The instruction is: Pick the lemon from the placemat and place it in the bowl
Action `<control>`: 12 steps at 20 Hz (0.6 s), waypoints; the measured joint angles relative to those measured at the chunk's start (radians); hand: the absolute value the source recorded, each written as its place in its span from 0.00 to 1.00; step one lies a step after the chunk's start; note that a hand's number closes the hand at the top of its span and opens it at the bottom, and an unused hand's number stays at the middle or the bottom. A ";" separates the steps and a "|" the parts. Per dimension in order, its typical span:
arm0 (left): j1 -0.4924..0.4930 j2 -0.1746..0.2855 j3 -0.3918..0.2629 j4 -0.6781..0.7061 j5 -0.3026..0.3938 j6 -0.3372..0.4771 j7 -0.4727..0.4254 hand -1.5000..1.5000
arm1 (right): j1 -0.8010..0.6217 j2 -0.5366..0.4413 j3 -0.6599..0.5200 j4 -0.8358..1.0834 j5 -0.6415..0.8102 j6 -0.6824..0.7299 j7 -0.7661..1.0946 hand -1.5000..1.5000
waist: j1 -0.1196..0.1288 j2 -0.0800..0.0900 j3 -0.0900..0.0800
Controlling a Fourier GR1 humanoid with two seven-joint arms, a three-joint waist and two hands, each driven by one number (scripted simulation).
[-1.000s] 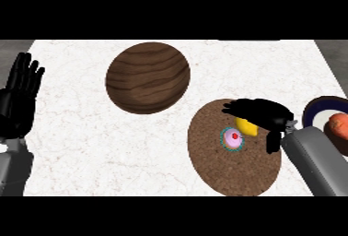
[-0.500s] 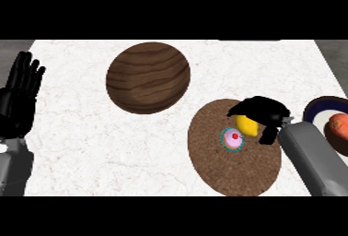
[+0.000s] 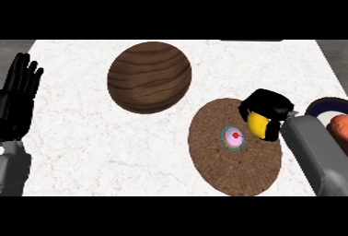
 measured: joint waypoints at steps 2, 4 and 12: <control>-0.021 -0.006 -0.010 -0.005 0.001 0.000 0.007 0.50 | -0.078 -0.040 -0.051 0.093 -0.006 0.001 0.004 1.00 | 0.021 0.011 0.002; -0.031 -0.010 -0.020 -0.009 0.003 -0.008 0.005 0.50 | -0.143 -0.093 -0.098 0.167 -0.011 0.012 0.021 1.00 | 0.045 0.023 0.004; -0.069 -0.034 -0.051 -0.002 -0.009 -0.005 0.000 0.50 | -0.303 -0.220 -0.205 0.385 -0.017 -0.056 0.022 1.00 | 0.092 0.049 0.008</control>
